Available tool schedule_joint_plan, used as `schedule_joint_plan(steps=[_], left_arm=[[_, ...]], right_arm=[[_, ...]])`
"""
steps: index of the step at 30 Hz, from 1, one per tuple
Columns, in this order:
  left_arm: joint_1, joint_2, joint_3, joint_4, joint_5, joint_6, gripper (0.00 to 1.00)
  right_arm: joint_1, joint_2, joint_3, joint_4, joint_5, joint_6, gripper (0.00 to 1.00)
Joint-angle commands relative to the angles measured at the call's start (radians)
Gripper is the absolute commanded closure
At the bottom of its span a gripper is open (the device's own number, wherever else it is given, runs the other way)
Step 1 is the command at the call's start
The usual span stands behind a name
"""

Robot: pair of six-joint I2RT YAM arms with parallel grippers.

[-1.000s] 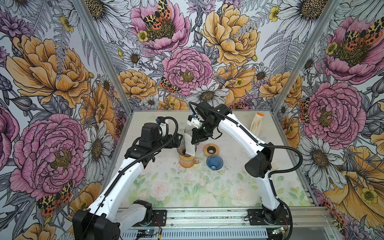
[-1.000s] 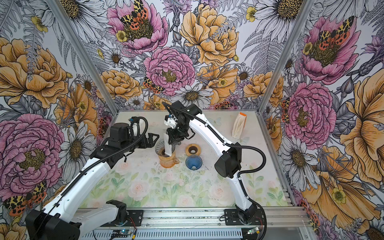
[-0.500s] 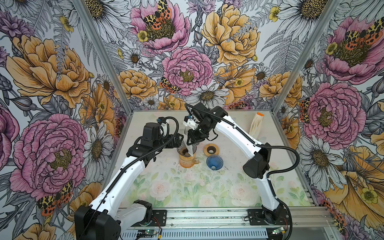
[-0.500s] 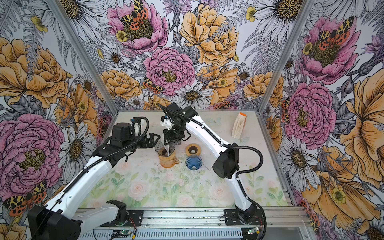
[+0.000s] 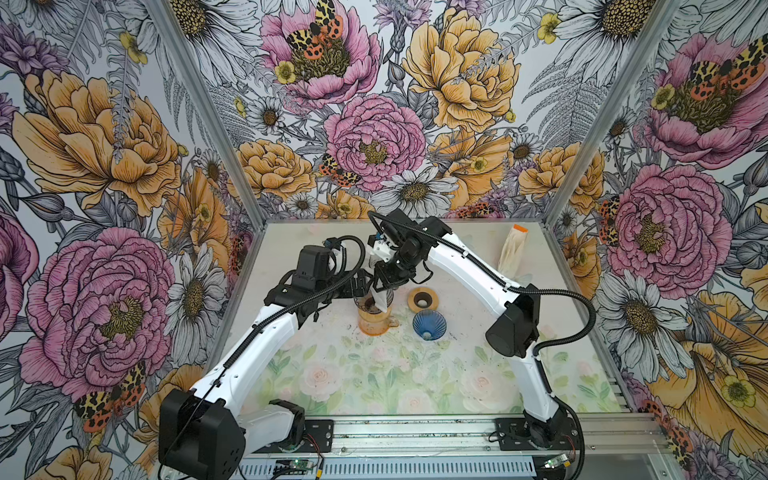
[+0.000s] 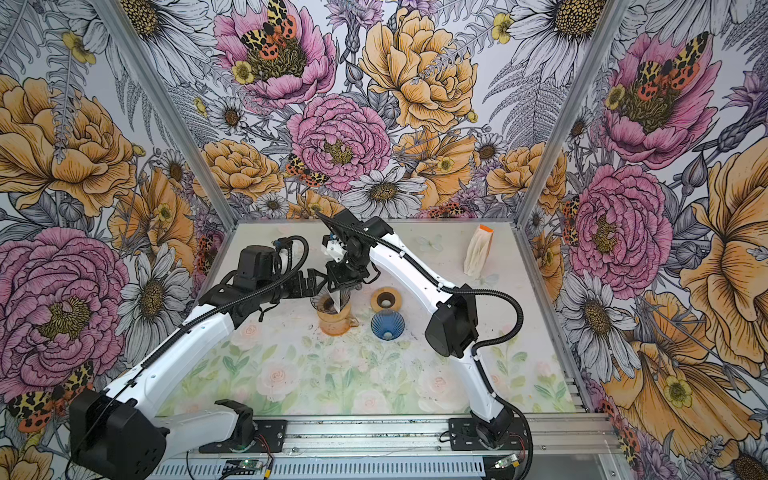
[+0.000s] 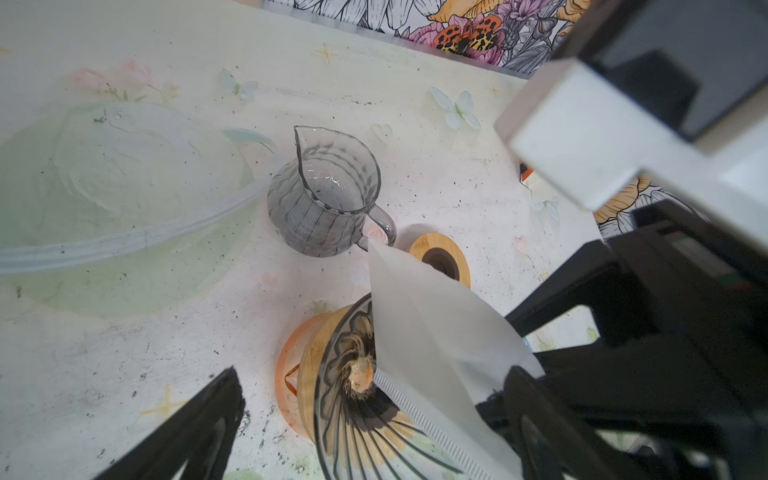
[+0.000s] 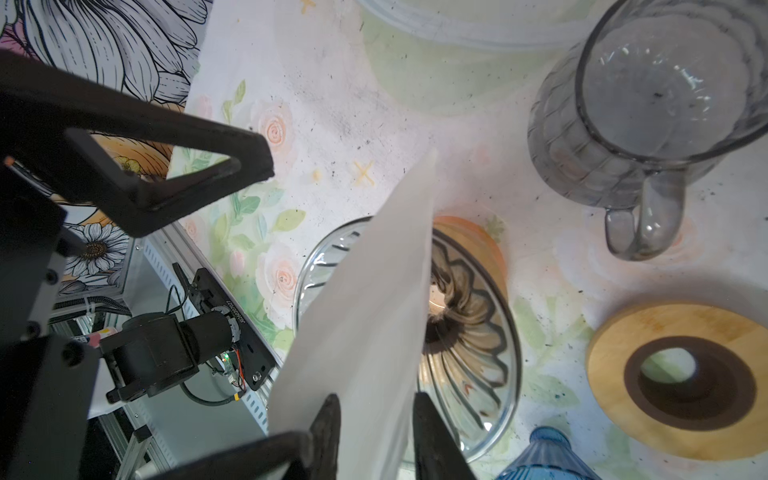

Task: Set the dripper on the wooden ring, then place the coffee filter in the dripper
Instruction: 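Lower the filter into the dripper cone with the right gripper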

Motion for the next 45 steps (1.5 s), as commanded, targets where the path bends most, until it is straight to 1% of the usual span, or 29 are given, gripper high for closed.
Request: schedule_joint_plan(steps=[1,7,16,22,27,33,37,41,45], left_arm=[[-0.011,0.005,0.018,-0.011,0.003,-0.010,0.01],[-0.012,0.012,0.028,-0.045,-0.008,-0.004,0.01],[-0.009,0.009,0.028,-0.071,-0.034,-0.001,0.02],[0.003,0.024,0.039,-0.091,-0.029,0.020,0.02],[0.007,0.033,0.032,-0.095,-0.041,0.029,0.02],[0.016,0.033,0.042,-0.113,-0.044,0.040,0.02],[0.026,0.032,0.064,-0.162,-0.058,0.080,0.02],[0.048,0.034,0.067,-0.180,-0.029,0.094,0.02],[0.046,0.051,0.063,-0.179,-0.023,0.092,0.02]], right_arm=[[0.005,-0.037,-0.021,0.057,0.018,0.002,0.68],[0.006,-0.071,-0.074,0.104,0.023,0.010,0.67],[0.003,-0.119,-0.130,0.161,0.036,0.019,0.61],[-0.004,-0.155,-0.176,0.189,0.115,0.031,0.59],[-0.005,-0.151,-0.182,0.204,0.138,0.057,0.56],[-0.004,-0.146,-0.206,0.204,0.194,0.065,0.54],[-0.002,-0.153,-0.224,0.204,0.224,0.060,0.54],[-0.002,-0.149,-0.231,0.204,0.227,0.059,0.53],[0.001,-0.140,-0.237,0.209,0.223,0.067,0.53]])
